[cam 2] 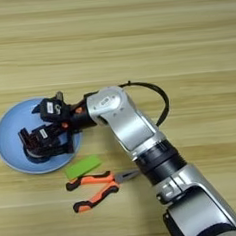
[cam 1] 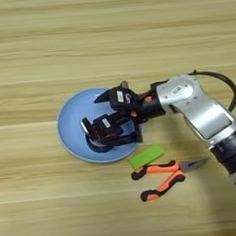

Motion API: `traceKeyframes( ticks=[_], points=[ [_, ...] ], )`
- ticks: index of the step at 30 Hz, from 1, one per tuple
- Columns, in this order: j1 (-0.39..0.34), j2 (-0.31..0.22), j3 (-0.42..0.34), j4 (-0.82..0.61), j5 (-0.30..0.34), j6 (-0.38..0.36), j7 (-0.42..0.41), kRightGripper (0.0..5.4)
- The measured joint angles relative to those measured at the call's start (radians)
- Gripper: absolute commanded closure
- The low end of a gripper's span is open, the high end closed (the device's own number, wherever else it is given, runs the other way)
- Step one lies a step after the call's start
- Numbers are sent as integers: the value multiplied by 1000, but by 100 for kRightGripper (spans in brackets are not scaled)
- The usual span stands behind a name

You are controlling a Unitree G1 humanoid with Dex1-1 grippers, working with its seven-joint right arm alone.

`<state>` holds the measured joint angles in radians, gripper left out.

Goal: Move the objects on the table

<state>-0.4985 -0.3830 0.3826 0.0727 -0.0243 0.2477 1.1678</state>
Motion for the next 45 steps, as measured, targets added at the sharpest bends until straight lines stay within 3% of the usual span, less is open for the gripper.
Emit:
traceKeyframes(
  ticks=[10, 13, 16, 18, 30, 45],
  points=[
    [22, -25, -113, -39, 96, 12, 0, 3],
    [83, -71, -177, -69, 150, 27, 24, 3],
    [212, -170, -256, -89, 220, 24, 104, 3],
    [257, -195, -274, -95, 240, 3, 133, 3],
    [289, -213, -317, -75, 265, -79, 171, 3],
    [394, -249, -330, -75, 281, -153, 220, 3]
  ],
)
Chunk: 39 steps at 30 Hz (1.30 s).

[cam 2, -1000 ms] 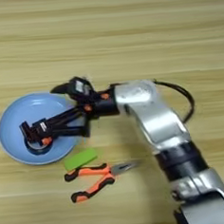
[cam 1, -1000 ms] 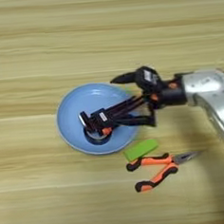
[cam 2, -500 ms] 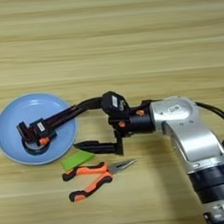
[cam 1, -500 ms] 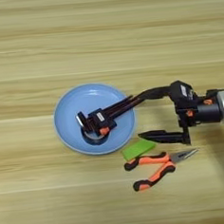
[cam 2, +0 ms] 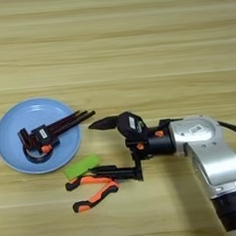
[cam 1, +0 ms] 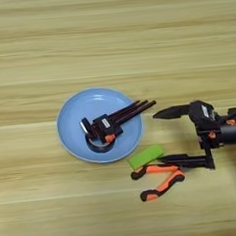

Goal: Move the objects on the table

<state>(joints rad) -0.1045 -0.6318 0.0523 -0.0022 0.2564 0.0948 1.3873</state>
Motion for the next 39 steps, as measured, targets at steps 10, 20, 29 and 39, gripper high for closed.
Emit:
traceKeyframes(
  ticks=[10, 20, 29, 39],
  points=[
    [65, -23, 0, -8, 2, -88, 46, 3],
    [111, -35, 16, -12, -1, -175, 86, 3],
    [128, -45, 59, -11, -48, -198, 87, 3],
    [132, -53, 100, 10, -100, -235, 81, 3]
  ],
)
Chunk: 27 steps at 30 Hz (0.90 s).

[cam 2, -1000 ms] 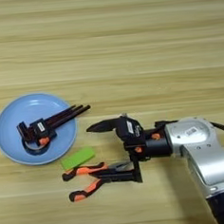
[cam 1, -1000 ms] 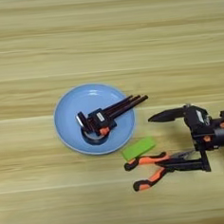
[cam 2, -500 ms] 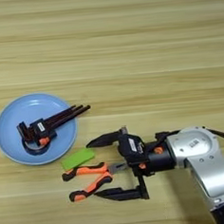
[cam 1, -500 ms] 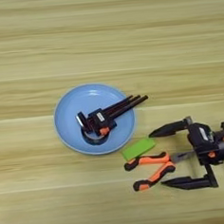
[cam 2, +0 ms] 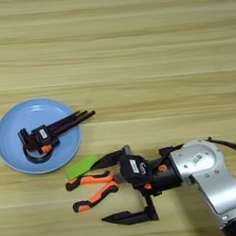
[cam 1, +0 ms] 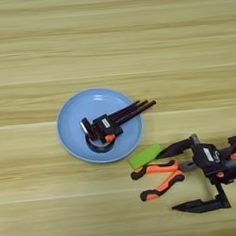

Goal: Move the objects on the table

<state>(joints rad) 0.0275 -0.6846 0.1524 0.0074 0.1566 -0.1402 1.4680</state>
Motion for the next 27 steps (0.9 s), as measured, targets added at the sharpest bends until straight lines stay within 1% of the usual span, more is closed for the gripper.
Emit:
traceKeyframes(
  ticks=[8, 10, 14, 19, 22, 25, 27],
  points=[
    [-5, -1, 27, 28, -22, -12, -10, 3],
    [-13, 0, 41, 36, -38, -25, -23, 3],
    [-37, 1, 78, 61, -73, -25, -41, 3],
    [-63, 1, 103, 77, -73, -24, -42, 3],
    [-79, 1, 121, 81, -73, -20, -42, 45],
    [-86, 1, 131, 81, -73, -17, -41, 100],
    [-91, 1, 135, 83, -73, -15, -41, 124]
  ],
)
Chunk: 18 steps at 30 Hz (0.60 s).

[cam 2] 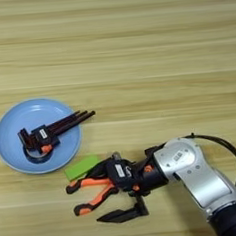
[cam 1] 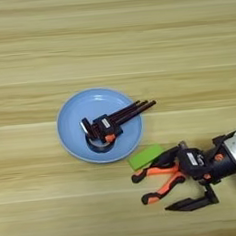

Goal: Move the objects on the table

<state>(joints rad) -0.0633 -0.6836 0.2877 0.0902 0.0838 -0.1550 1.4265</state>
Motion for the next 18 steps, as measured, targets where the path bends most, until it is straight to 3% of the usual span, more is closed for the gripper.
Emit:
traceKeyframes(
  ticks=[8, 12, 18],
  points=[
    [-4, 0, 2, 1, 0, 8, -2, 210],
    [-5, 0, 1, 0, 6, 21, -3, 215],
    [-36, 20, -19, 4, 2, 102, -53, 218]
  ],
)
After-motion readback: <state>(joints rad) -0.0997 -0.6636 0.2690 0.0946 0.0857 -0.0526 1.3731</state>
